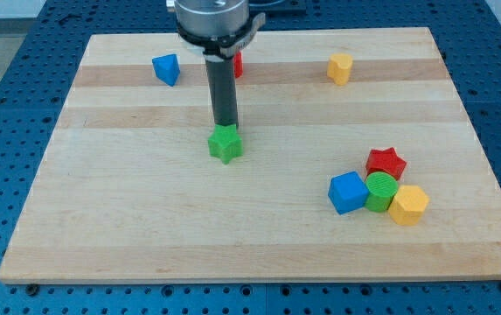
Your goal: Slide the green star towards the blue cube
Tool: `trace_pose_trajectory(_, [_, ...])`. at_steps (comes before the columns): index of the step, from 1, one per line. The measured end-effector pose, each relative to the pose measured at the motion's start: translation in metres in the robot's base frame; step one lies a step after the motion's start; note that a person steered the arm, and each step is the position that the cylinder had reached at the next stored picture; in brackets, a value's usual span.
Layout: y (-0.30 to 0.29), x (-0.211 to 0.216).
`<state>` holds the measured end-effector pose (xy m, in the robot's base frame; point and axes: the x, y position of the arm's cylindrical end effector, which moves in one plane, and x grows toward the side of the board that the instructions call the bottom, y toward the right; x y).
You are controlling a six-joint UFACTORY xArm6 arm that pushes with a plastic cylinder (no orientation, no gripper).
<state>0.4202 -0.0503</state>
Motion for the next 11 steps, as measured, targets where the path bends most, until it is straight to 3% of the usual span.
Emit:
trace_pose_trajectory(2, [-0.049, -0.001])
trace_pose_trajectory(3, [-0.041, 0.022])
trace_pose_trajectory(6, [0.028, 0.032])
trace_pose_trajectory(9, [-0.01, 0.071])
trace_pose_trajectory(11, [0.078, 0.048])
